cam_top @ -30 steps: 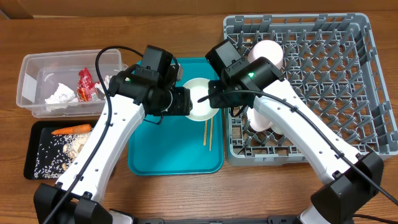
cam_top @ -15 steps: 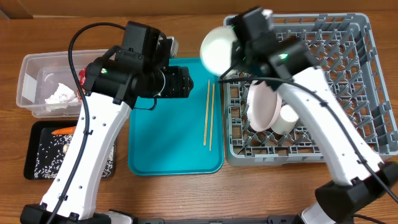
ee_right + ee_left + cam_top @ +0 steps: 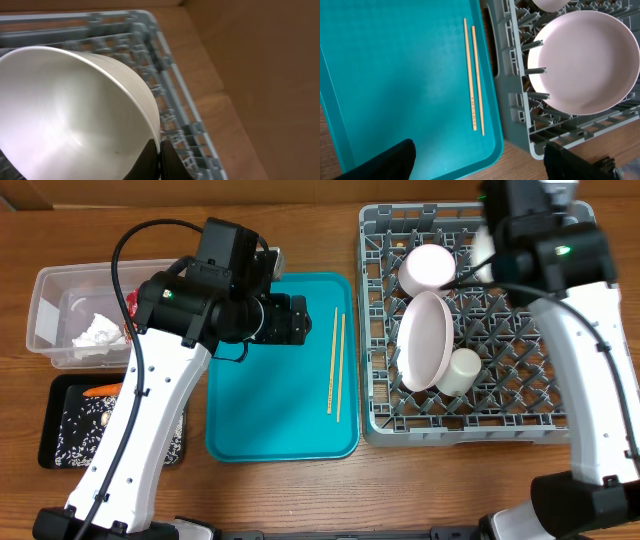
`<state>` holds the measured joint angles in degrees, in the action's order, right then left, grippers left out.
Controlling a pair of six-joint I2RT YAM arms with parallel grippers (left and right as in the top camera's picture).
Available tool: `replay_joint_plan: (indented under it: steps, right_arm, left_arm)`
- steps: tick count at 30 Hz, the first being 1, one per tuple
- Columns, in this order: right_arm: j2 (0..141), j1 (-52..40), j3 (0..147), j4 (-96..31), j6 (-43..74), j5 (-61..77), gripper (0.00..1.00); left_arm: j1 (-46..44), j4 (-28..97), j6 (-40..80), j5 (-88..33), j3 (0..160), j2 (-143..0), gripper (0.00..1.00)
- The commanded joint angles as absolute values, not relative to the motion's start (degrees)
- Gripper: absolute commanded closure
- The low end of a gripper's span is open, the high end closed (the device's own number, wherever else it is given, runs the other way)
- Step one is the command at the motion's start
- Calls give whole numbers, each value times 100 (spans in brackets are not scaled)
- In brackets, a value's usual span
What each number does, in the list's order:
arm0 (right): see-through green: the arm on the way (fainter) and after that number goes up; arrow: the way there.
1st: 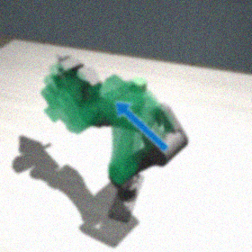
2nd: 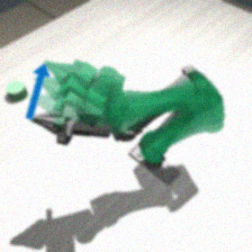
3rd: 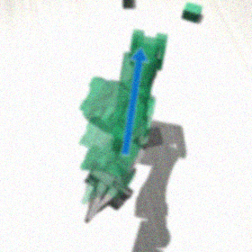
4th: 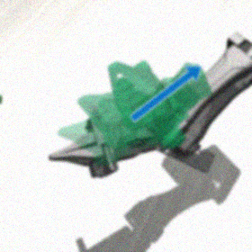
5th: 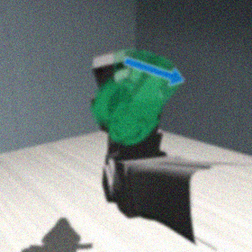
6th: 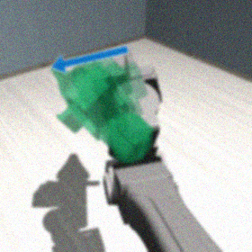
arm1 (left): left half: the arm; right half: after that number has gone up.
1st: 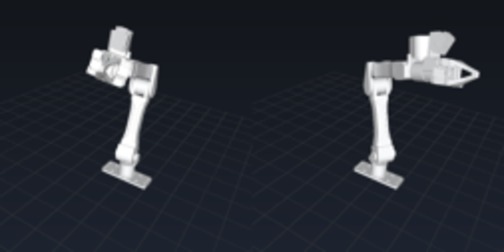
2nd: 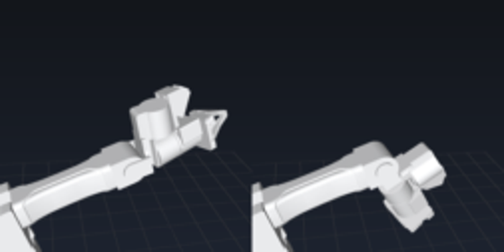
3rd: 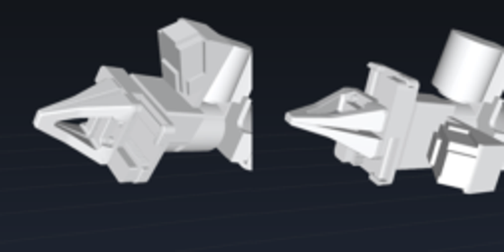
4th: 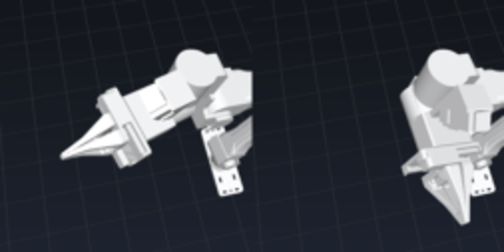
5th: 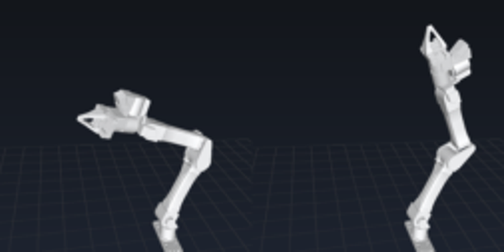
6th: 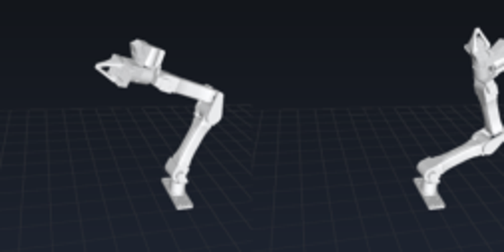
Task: Sort waste into correct bins and load items into the dishwasher
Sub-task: 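Release the bowl from the left gripper and lift it right, then carry the bowl with the right gripper to the rack's right side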
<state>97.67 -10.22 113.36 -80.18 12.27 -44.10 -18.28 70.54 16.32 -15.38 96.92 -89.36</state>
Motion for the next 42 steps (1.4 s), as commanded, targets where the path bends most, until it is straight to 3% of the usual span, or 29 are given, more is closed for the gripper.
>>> replay_joint_plan:
  steps: [1,9,16,22,27,33,42]
  right_arm:
    - [9887,-565,11428,-7953,987,-4692,96]
    - [10278,-163,11236,-7476,620,-5393,96]
    - [10294,-165,10617,-6143,626,-6230,96]
    - [10294,-331,10143,-6064,875,-6292,96]
    - [10294,-784,9732,-5647,847,-7754,96]
    - [10296,-888,9435,-4858,156,-7159,96]
    - [10300,-886,9321,-4770,169,-6637,96]
  left_arm:
    - [-1813,7046,1538,-1457,9756,-8875,12]
    - [-1813,6860,1522,-1184,9496,-8882,0]
    - [-1765,6772,1577,27,9428,-8886,0]
    - [-1553,6434,1697,62,9424,-8927,0]
    - [-1306,6224,1693,67,9424,-9164,0]
    - [-972,6243,1671,106,9424,-9701,0]
    - [-666,6276,1675,-5,9424,-10304,0]
